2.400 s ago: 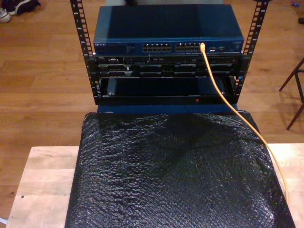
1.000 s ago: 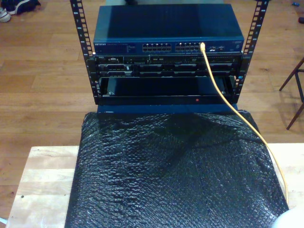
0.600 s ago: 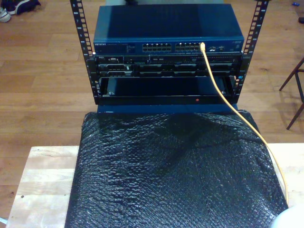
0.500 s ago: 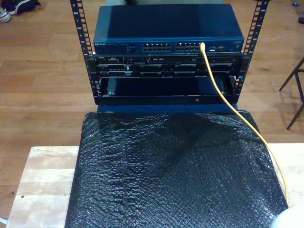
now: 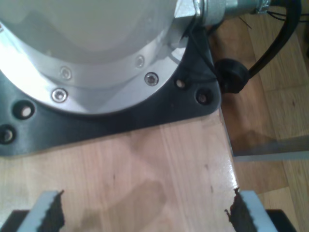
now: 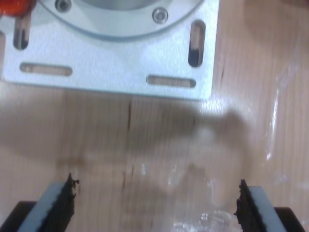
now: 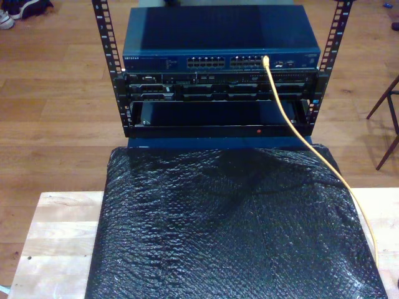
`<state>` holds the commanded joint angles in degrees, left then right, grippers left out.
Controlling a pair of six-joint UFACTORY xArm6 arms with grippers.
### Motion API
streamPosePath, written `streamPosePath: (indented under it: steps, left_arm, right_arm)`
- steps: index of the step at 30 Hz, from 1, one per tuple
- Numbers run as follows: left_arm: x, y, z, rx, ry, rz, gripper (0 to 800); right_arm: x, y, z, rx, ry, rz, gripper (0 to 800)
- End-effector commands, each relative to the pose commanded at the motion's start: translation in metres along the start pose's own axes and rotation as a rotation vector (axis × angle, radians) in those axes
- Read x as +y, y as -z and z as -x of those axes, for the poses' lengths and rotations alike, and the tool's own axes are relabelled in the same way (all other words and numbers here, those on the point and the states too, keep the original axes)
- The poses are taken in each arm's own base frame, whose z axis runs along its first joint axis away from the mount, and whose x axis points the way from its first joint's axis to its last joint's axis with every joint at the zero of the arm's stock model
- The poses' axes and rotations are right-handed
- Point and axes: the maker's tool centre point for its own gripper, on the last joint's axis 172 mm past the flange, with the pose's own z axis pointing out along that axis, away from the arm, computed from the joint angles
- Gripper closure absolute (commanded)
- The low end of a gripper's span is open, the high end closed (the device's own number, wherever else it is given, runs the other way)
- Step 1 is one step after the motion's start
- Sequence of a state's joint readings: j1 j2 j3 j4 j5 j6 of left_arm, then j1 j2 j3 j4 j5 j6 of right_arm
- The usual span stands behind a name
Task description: Grab the cable and plug it in
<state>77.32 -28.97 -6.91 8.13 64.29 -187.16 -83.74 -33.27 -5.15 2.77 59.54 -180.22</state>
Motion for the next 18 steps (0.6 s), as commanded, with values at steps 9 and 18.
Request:
streamPosePath:
  steps: [9, 18]
  left_arm:
    - [0.0000, 0.0000, 0.0000, 0.000, 0.000, 0.000, 0]
    - [0.0000, 0.0000, 0.0000, 0.000, 0.000, 0.000, 0]
  right_arm:
    - [-0.0047, 0.0009, 0.0015, -0.006, -0.031, 0.016, 2]
    - [-0.0050, 0.0014, 0.0025, -0.010, -0.029, 0.015, 2]
